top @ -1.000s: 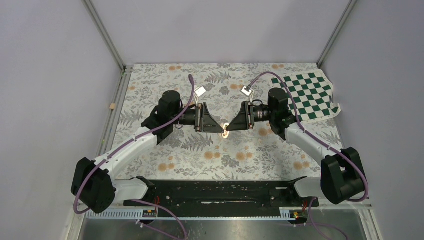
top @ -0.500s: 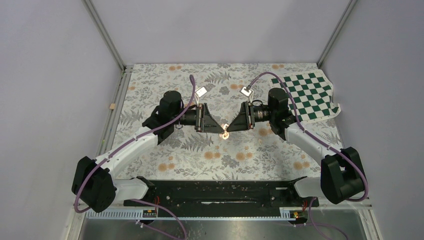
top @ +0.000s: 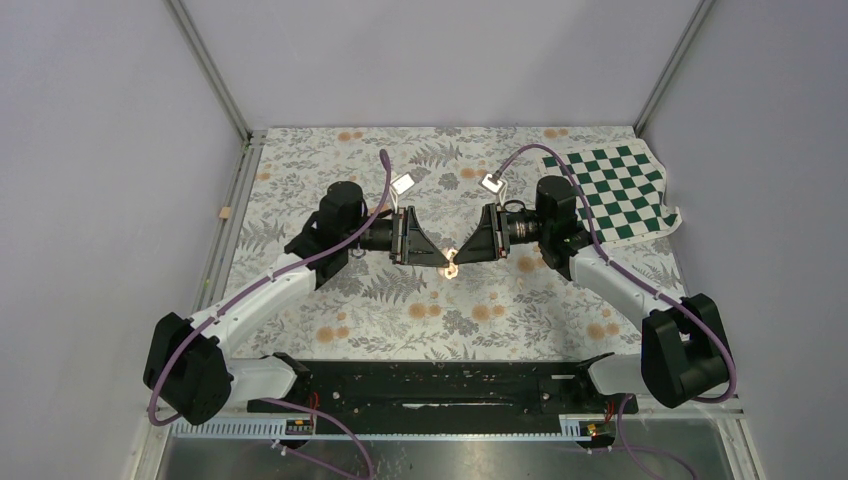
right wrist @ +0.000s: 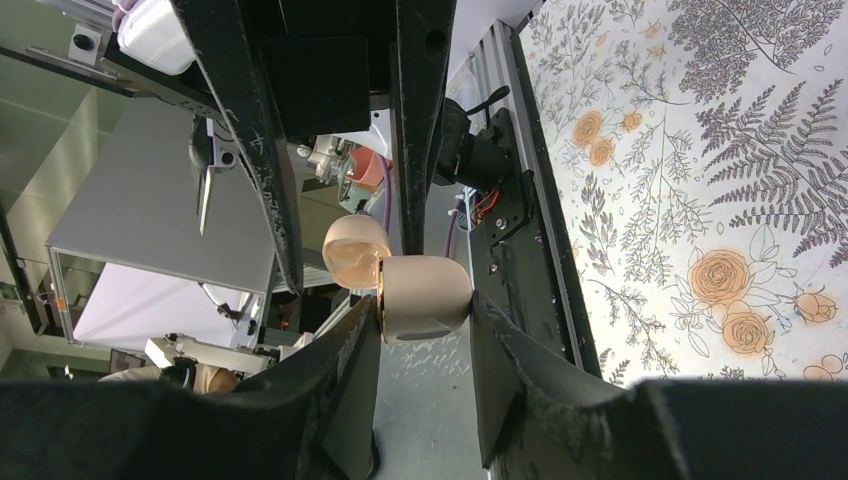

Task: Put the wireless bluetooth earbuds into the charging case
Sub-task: Adjust the charging case.

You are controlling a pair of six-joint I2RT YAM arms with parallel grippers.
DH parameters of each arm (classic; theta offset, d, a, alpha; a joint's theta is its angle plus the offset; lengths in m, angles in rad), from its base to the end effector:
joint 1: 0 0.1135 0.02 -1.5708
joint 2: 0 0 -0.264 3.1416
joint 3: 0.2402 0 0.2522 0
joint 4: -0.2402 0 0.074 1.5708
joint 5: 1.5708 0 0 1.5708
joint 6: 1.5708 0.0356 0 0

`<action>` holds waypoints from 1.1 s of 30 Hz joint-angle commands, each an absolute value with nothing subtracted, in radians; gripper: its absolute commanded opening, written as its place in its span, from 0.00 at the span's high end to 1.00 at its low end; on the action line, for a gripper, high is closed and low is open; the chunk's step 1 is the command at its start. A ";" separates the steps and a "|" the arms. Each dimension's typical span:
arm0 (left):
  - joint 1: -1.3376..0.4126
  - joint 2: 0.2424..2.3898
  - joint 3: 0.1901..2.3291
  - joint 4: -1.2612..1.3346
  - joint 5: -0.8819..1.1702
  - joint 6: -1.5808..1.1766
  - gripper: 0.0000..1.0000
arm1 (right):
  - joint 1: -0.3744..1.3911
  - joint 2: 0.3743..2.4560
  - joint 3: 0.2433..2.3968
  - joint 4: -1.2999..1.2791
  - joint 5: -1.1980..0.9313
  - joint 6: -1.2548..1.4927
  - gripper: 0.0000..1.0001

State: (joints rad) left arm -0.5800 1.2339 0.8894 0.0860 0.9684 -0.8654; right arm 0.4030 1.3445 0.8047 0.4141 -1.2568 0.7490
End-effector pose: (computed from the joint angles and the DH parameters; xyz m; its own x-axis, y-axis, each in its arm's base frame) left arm 0.2136 -0.1750 0.3123 -0.8824 0.0624 -0.4664 0.4705 0.1309 -0.8726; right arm 0.2499 0.1433 0.2857 -0.7580 -0.0945 -0.6454 -0.6459 -0.0295 0.7629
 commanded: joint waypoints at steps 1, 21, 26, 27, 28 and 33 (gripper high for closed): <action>-0.576 1.226 0.891 0.165 1.005 -0.871 0.54 | 0.410 1.351 0.815 0.463 -1.278 0.750 1.00; -0.556 1.196 0.918 0.006 0.915 -0.762 0.35 | 0.410 1.345 0.828 0.423 -1.263 0.742 1.00; -0.579 1.098 0.997 -0.248 0.659 -0.617 0.24 | 0.411 1.329 0.907 0.067 -1.110 0.584 1.00; -0.590 1.077 1.010 -0.293 0.595 -0.585 0.22 | 0.412 1.322 0.920 0.024 -1.079 0.573 1.00; -0.600 1.059 1.019 -0.322 0.549 -0.567 0.20 | 0.413 1.313 0.923 0.009 -1.053 0.576 1.00; -0.690 1.012 1.060 -0.386 0.399 -0.510 0.16 | 0.413 1.276 0.937 -0.125 -0.951 0.603 1.00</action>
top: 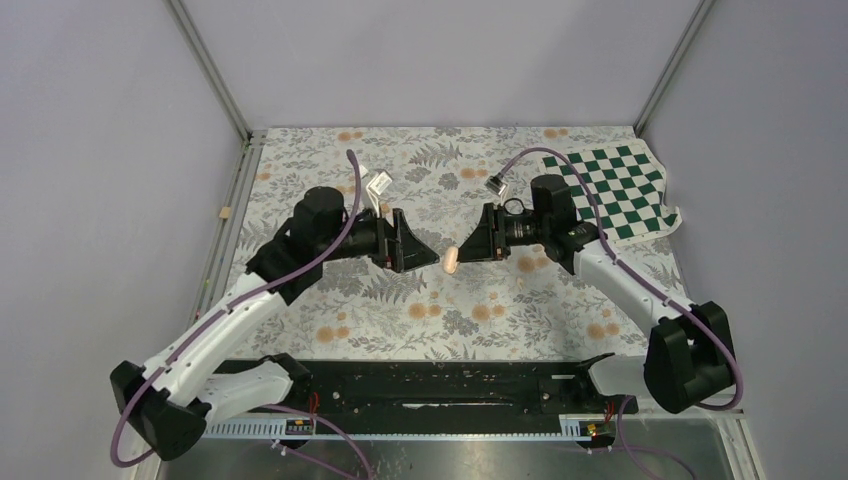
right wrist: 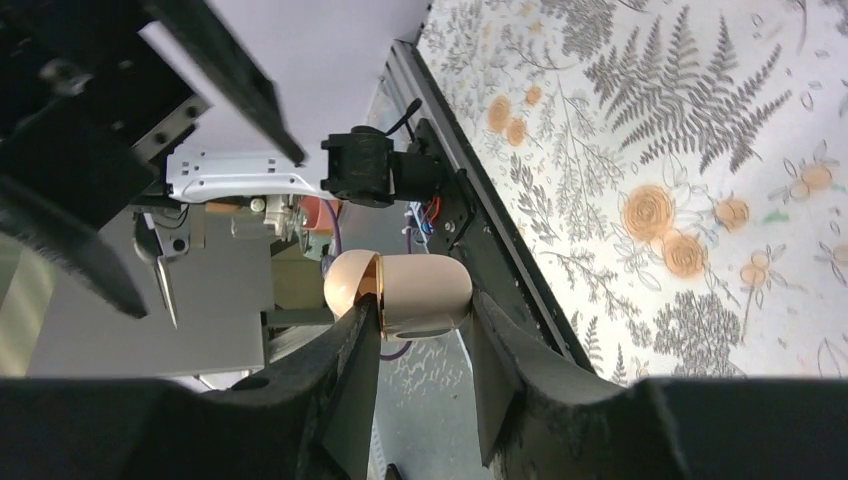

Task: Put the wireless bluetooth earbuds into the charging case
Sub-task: Adjust the charging case.

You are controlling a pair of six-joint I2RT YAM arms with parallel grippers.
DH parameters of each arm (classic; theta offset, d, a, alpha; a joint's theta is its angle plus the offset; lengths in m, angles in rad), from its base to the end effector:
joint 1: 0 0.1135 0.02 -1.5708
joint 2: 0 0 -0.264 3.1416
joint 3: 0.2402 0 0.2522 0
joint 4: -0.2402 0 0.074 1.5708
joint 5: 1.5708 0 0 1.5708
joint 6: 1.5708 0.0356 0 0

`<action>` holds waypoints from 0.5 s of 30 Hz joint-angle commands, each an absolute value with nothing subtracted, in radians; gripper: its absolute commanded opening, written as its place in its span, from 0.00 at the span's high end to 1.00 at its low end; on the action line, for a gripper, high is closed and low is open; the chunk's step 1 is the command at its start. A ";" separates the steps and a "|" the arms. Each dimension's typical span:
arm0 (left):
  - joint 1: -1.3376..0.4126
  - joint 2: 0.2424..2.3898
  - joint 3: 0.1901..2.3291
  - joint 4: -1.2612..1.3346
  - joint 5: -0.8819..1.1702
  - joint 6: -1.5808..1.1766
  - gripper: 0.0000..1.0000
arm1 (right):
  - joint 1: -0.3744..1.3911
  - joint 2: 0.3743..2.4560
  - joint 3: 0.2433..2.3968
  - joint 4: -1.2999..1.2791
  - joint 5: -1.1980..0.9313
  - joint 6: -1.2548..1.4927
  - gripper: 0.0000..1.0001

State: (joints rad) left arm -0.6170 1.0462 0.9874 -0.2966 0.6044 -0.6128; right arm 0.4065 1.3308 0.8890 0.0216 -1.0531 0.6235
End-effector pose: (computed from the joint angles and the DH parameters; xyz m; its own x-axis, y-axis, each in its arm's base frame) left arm 0.1781 -0.1511 0.3516 -0.7559 -0.0440 -0.6532 0.5817 0.4126 -0.7010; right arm 0.2523 0.1423 0.2821 -0.8439 -0.0487 -0.5342 -0.5317 0.2085 0.8209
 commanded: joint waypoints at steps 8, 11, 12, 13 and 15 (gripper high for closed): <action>-0.962 1.104 1.192 -0.505 -0.124 -0.423 0.22 | 0.414 1.230 0.965 -0.184 -0.883 0.650 1.00; -1.033 1.148 1.218 -0.531 -0.271 -0.404 0.23 | 0.415 1.219 0.975 -0.187 -0.882 0.657 1.00; -1.046 1.160 1.224 -0.533 -0.288 -0.399 0.23 | 0.414 1.217 0.977 -0.187 -0.882 0.659 1.00; -1.057 1.169 1.228 -0.534 -0.305 -0.393 0.23 | 0.415 1.214 0.978 -0.189 -0.884 0.660 1.00; -1.074 1.193 1.233 -0.531 -0.326 -0.384 0.23 | 0.417 1.211 0.979 -0.189 -0.886 0.662 1.00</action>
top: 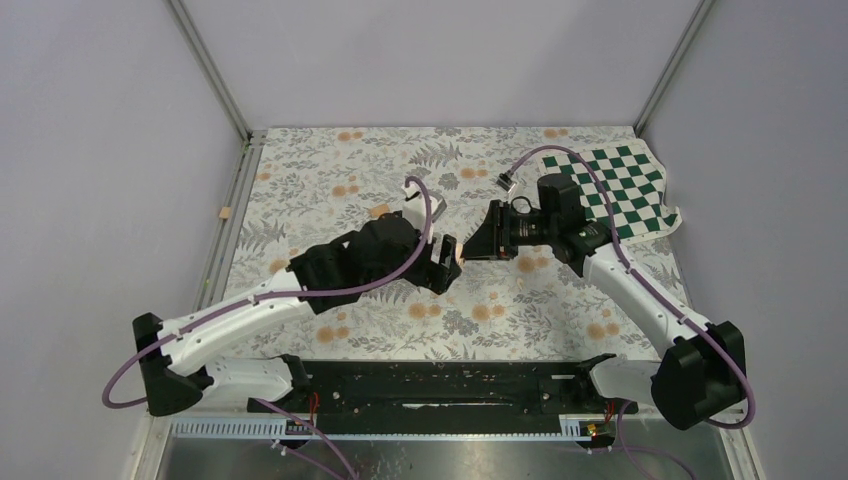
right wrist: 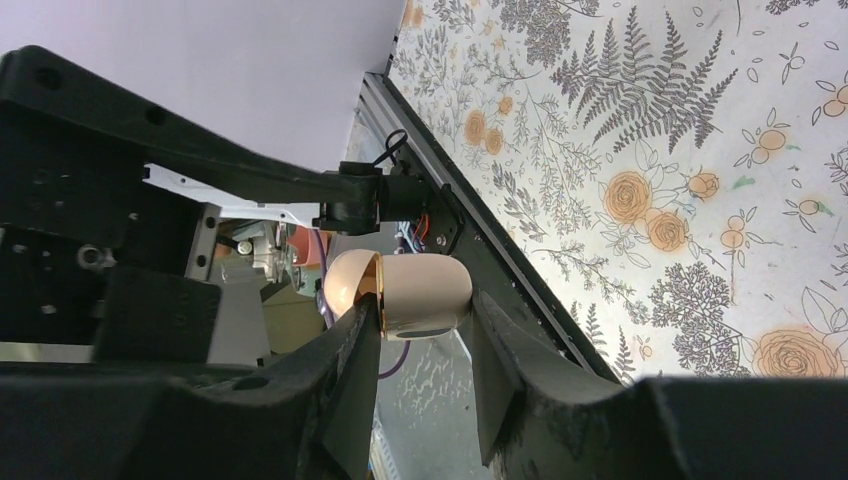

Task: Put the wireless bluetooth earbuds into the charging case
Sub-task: Adjust the charging case.

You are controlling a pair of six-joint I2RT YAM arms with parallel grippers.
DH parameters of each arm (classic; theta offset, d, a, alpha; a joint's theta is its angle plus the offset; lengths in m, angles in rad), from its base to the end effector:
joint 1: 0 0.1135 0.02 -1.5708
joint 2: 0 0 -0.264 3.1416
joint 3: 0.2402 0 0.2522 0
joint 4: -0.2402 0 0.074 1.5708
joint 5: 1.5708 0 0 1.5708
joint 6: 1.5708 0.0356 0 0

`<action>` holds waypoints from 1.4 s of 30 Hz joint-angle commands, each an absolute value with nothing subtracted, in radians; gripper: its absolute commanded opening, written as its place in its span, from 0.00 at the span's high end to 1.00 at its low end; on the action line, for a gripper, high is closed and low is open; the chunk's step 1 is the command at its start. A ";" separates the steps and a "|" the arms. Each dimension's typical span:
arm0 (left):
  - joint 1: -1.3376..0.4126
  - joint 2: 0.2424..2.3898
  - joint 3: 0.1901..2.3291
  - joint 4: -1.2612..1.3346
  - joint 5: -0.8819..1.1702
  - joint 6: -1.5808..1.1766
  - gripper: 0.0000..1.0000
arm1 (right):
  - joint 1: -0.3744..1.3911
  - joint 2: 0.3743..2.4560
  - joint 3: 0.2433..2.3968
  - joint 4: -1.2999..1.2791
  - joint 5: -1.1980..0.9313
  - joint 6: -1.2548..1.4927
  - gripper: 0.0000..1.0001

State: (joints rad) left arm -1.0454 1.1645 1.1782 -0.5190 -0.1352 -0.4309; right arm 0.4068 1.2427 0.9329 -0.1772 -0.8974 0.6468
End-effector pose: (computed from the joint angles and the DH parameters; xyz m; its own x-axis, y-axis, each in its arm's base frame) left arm 0.1322 -0.2185 0.3665 -0.5539 0.1303 -0.8223 0.6237 0.7192 -0.3062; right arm 0.2384 0.1330 0.3009 -0.8740 0.0327 -0.4848 -0.4442 0.3505 0.8245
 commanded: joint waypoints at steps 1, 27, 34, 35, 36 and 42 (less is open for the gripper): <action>-1.080 1.204 1.235 -0.531 -0.338 -0.386 0.23 | 0.418 1.209 0.977 -0.189 -0.887 0.661 1.00; -0.820 1.052 1.148 -0.433 0.160 -0.480 0.13 | 0.425 1.216 0.965 -0.171 -0.961 0.616 1.00; -0.547 0.972 0.967 -0.188 0.711 -0.655 0.13 | 0.425 1.215 0.961 -0.157 -1.082 0.557 1.00; -0.534 0.980 0.943 -0.160 0.763 -0.675 0.13 | 0.425 1.213 0.962 -0.157 -1.088 0.553 1.00; -0.523 0.988 0.915 -0.096 0.809 -0.706 0.13 | 0.425 1.211 0.965 -0.156 -1.095 0.550 1.00; -0.516 1.039 0.801 0.205 0.948 -0.872 0.14 | 0.425 1.201 0.956 -0.120 -1.110 0.571 1.00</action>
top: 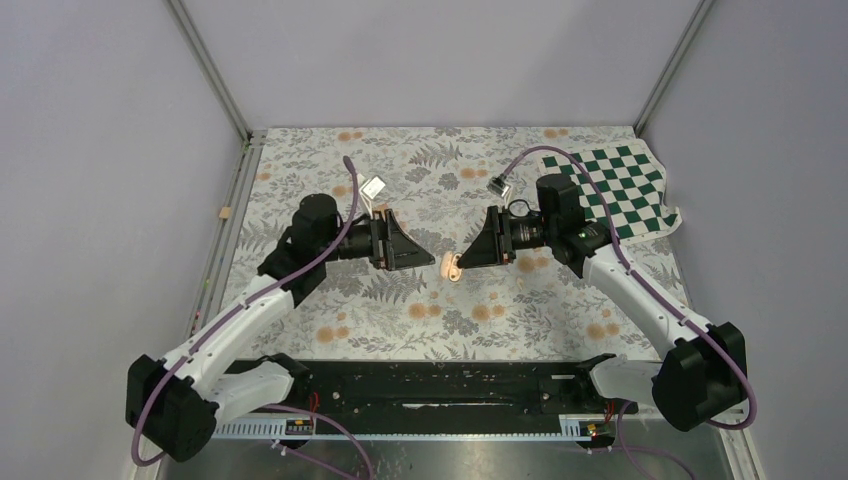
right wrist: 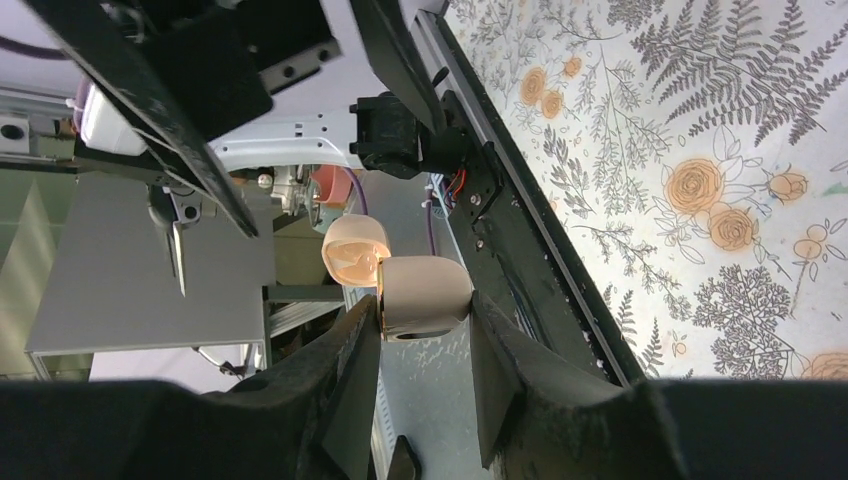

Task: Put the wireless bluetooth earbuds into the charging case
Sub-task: Adjust the charging case.

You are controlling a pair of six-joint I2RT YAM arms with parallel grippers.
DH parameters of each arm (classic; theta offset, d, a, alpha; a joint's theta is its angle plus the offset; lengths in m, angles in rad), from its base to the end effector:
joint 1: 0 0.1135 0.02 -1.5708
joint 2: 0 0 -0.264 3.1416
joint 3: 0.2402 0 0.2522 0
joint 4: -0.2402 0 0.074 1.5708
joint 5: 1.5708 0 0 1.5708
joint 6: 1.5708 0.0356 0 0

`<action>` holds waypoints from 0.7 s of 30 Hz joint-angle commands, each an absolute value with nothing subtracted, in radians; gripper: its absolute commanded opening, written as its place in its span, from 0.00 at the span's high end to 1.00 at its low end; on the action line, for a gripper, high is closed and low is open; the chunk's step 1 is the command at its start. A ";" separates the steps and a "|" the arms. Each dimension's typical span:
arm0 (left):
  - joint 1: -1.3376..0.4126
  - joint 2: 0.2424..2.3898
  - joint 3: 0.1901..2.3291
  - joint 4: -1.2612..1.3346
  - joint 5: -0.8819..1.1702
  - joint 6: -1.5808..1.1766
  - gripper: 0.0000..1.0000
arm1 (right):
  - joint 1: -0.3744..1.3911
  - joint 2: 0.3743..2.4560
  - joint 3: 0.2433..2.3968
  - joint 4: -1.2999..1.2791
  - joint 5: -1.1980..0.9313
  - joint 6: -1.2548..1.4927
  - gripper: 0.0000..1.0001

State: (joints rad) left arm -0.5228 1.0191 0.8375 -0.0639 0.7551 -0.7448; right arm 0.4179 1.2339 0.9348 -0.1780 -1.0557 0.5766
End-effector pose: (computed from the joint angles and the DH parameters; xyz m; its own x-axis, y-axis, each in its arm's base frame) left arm 0.1874 -0.1361 0.3288 -0.7917 -0.1134 -0.6003 0.5481 0.3021 -0.7800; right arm 0.2304 0.1362 0.3058 -0.8460 -0.0818 -0.5268 -0.5311 0.2160 0.8193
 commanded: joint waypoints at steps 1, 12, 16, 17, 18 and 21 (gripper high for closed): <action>-0.517 1.045 0.791 0.233 0.957 -0.881 0.15 | 0.425 1.200 0.948 -0.093 -1.115 0.591 1.00; -0.517 1.135 0.678 0.743 1.001 -1.222 0.28 | 0.431 1.225 0.897 0.158 -1.154 0.756 1.00; -0.518 1.158 0.690 0.730 1.003 -1.211 0.33 | 0.432 1.219 0.909 0.141 -1.157 0.747 1.00; -0.518 1.160 0.693 0.727 1.002 -1.208 0.34 | 0.433 1.218 0.911 0.135 -1.155 0.744 1.00; -0.518 1.163 0.695 0.721 1.002 -1.205 0.36 | 0.432 1.217 0.914 0.131 -1.155 0.741 1.00; -0.519 1.169 0.701 0.717 1.000 -1.204 0.43 | 0.434 1.217 0.913 0.123 -1.150 0.736 1.00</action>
